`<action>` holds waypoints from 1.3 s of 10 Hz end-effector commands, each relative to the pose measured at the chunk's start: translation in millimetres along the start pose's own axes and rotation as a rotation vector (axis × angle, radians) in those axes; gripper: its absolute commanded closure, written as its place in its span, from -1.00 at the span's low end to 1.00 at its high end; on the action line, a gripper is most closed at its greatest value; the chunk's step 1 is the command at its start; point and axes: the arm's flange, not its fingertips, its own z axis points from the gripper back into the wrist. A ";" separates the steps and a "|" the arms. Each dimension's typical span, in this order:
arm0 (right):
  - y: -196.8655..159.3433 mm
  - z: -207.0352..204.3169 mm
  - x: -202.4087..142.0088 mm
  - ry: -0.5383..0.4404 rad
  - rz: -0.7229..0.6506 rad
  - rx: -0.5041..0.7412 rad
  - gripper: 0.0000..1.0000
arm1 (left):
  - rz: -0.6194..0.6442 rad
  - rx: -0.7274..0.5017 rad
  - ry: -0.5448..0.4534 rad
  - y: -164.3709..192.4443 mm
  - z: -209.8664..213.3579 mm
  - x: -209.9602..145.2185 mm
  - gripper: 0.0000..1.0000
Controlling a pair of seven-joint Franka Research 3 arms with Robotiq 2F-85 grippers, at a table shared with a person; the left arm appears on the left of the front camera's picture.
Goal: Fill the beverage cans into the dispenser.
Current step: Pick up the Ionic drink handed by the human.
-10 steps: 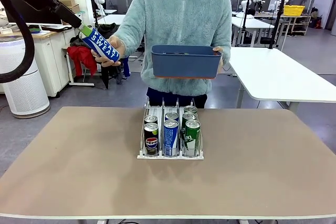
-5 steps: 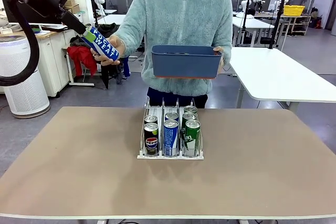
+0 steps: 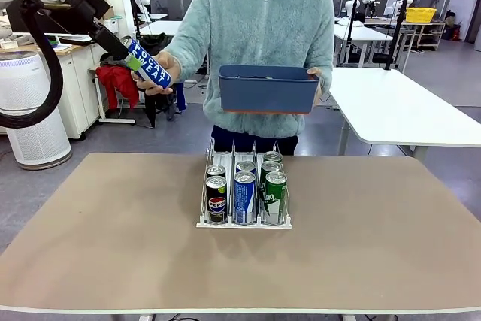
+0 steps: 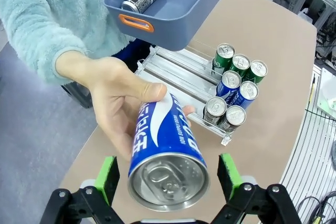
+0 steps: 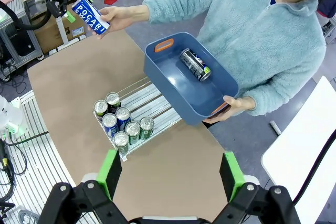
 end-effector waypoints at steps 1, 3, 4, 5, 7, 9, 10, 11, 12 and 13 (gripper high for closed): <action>0.1 -0.1 -0.5 -0.002 -0.001 -0.002 -1.00 | -0.035 -0.007 -0.027 8.7 0.1 0.0 -1.00; 0.1 -0.1 -0.5 -0.002 -0.001 -0.002 -1.00 | -0.043 0.007 -0.041 10.4 -0.8 2.8 -1.00; 0.1 -0.1 -0.5 -0.002 -0.001 -0.002 -1.00 | -0.050 0.009 -0.047 11.5 -1.4 4.6 -1.00; 0.1 -0.1 -0.5 -0.002 -0.001 -0.002 -1.00 | -0.053 0.000 -0.051 12.5 -2.5 6.0 -1.00; 0.1 -0.1 -0.5 -0.002 -0.001 -0.002 -1.00 | -0.054 -0.010 -0.053 12.9 -5.1 6.8 -1.00; 0.1 -0.1 -0.5 -0.002 -0.001 -0.002 -1.00 | -0.035 -0.001 -0.028 6.7 -2.5 7.7 -1.00; 0.1 -0.1 -0.5 -0.002 -0.001 -0.002 -1.00 | -0.035 -0.001 -0.028 6.7 -2.5 7.7 -1.00; 0.1 -0.1 -0.5 -0.002 -0.001 -0.002 -1.00 | -0.037 -0.004 -0.027 6.6 -5.2 9.0 -0.78; 0.1 -0.1 -0.5 -0.002 -0.001 -0.002 -1.00 | -0.030 0.019 -0.012 4.3 -3.0 8.2 0.20; 0.1 -0.1 -0.5 -0.002 -0.001 -0.002 -1.00 | -0.030 0.021 -0.009 3.8 -3.2 9.3 0.41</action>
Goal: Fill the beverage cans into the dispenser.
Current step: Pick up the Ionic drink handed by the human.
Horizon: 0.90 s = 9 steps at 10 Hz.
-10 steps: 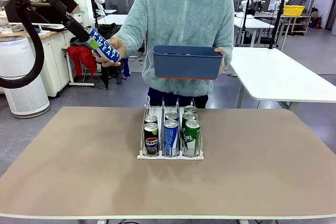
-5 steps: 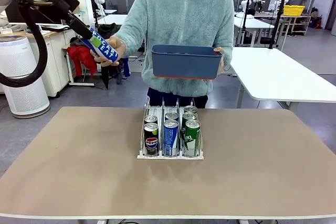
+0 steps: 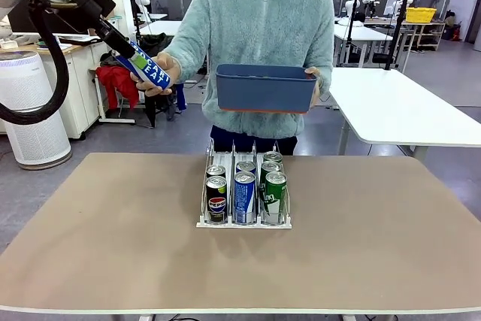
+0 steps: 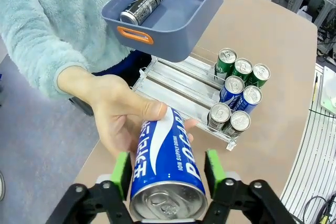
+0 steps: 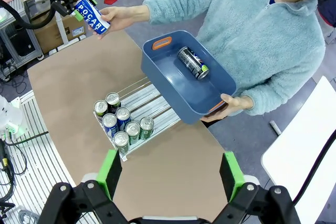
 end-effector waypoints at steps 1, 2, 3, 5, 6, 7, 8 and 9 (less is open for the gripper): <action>0.1 -0.1 -0.5 -0.002 -0.001 -0.002 -1.00 | 0.012 0.016 0.010 -0.4 4.0 -1.6 1.00; 0.1 -0.1 -0.5 -0.002 -0.001 -0.002 -1.00 | 0.021 0.024 0.009 -0.1 4.7 -1.7 1.00; 0.1 -0.1 -0.5 -0.002 -0.001 -0.002 -1.00 | 0.023 0.032 0.014 -0.6 5.6 -1.4 1.00; 0.1 -0.1 -0.5 -0.002 -0.001 -0.002 -1.00 | 0.008 0.035 0.039 -1.7 5.9 -1.6 1.00; 0.1 -0.1 -0.5 -0.002 -0.001 -0.002 -1.00 | 0.008 0.039 0.038 -1.3 6.2 -0.9 1.00; 0.1 -0.1 -0.5 -0.002 -0.001 -0.002 -1.00 | 0.002 0.039 0.037 -1.5 7.0 0.0 1.00; 0.1 -0.1 -0.5 -0.002 -0.001 -0.002 -1.00 | 0.029 0.055 0.020 -4.3 5.5 1.7 1.00; 0.1 -0.1 -0.5 -0.002 -0.001 -0.002 -1.00 | -0.008 0.018 0.017 0.2 3.3 -0.4 1.00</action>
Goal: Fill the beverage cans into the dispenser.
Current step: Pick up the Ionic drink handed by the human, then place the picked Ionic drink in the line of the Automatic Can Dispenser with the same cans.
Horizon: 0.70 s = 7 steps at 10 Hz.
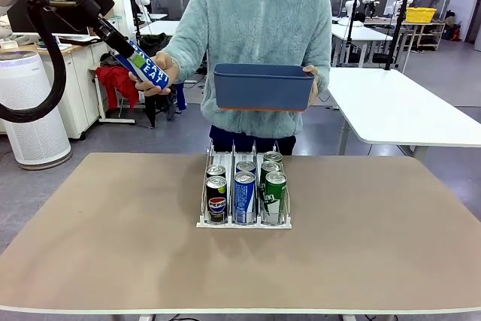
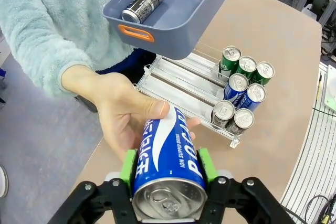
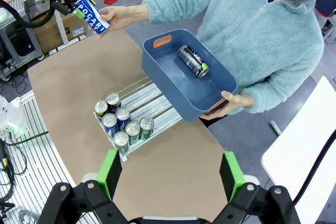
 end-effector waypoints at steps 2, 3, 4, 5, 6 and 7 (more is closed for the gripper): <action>0.1 -0.1 -0.5 -0.002 -0.001 -0.002 -1.00 | -0.007 -0.003 0.002 1.1 -0.4 -1.6 1.00; 0.1 -0.1 -0.5 -0.002 -0.001 -0.002 -1.00 | -0.007 -0.003 0.002 1.1 -0.4 -1.6 1.00; 0.1 -0.1 -0.5 -0.002 -0.001 -0.002 -1.00 | -0.007 -0.003 0.002 1.1 -0.4 -1.6 1.00; 0.1 -0.1 -0.5 -0.002 -0.001 -0.002 -1.00 | -0.007 -0.003 0.002 1.1 -0.4 -1.6 1.00; 0.1 -0.1 -0.5 -0.002 -0.001 -0.002 -1.00 | -0.007 -0.003 0.002 1.1 -0.4 -1.6 1.00; 0.1 -0.1 -0.5 -0.002 -0.001 -0.002 -1.00 | -0.007 -0.003 0.002 1.1 -0.4 -1.6 1.00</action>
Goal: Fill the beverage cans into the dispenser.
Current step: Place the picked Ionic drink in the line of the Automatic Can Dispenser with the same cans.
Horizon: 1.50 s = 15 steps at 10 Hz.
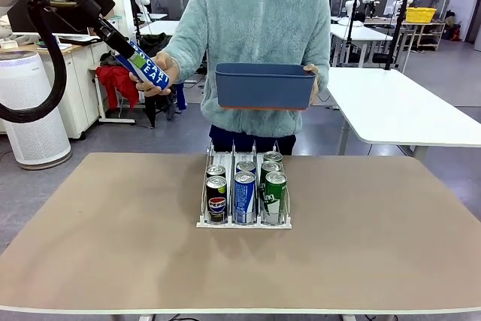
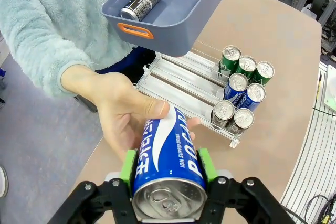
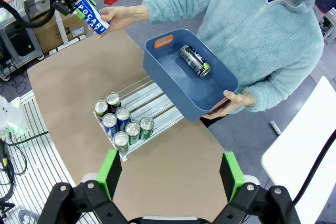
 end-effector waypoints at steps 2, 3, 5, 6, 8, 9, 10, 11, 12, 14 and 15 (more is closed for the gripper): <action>0.1 -0.1 -0.5 -0.002 -0.001 -0.002 -1.00 | -0.007 -0.002 0.001 0.9 0.5 -1.4 1.00; 0.1 -0.1 -0.5 -0.002 -0.001 -0.002 -1.00 | -0.007 -0.002 0.001 0.9 0.5 -1.4 1.00; 0.1 -0.1 -0.5 -0.002 -0.001 -0.002 -1.00 | -0.007 -0.002 0.001 0.9 0.5 -1.4 1.00; 0.1 -0.1 -0.5 -0.002 -0.001 -0.002 -1.00 | -0.007 -0.002 0.001 0.9 0.5 -1.4 1.00; 0.1 -0.1 -0.5 -0.002 -0.001 -0.002 -1.00 | -0.007 -0.002 0.001 0.9 0.5 -1.4 1.00; 0.1 -0.1 -0.5 -0.002 -0.001 -0.002 -1.00 | -0.007 -0.002 0.001 0.9 0.5 -1.4 1.00; 0.1 -0.1 -0.5 -0.002 -0.001 -0.002 -1.00 | -0.007 -0.002 0.001 0.9 0.5 -1.4 1.00; 0.1 -0.1 -0.5 -0.002 -0.001 -0.002 -1.00 | -0.007 -0.002 0.001 0.9 0.5 -1.4 1.00; 0.1 -0.1 -0.5 -0.002 -0.001 -0.002 -1.00 | -0.007 -0.002 0.001 0.9 0.5 -1.4 1.00; 0.1 -0.1 -0.5 -0.002 -0.001 -0.002 -1.00 | -0.007 -0.002 0.001 0.9 0.5 -1.4 1.00; 0.1 -0.1 -0.5 -0.002 -0.001 -0.002 -1.00 | 0.002 -0.006 0.005 0.4 -2.9 -1.0 -0.15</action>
